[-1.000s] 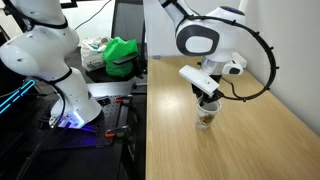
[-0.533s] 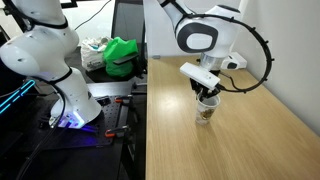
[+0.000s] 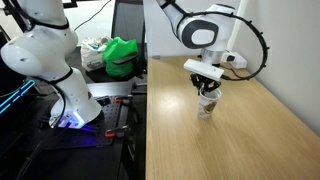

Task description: Move the cup closer to the marker

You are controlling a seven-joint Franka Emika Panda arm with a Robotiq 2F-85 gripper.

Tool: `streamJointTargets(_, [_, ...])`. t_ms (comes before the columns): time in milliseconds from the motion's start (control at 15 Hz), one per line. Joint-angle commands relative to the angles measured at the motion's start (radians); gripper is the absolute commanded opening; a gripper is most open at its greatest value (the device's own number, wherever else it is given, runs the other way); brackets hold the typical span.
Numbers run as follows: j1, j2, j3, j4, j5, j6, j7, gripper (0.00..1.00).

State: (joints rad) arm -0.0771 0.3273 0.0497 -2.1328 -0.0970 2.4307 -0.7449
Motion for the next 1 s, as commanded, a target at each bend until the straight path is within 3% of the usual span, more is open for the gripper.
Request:
streamJointTargets(0, [0.019,0.037,0.016,0.064,-0.025,-0.04,-0.008,0.04])
streamJointTargets(933, [0.039,0.136,0.079,0.229,-0.011,-0.144,-0.051,0.04])
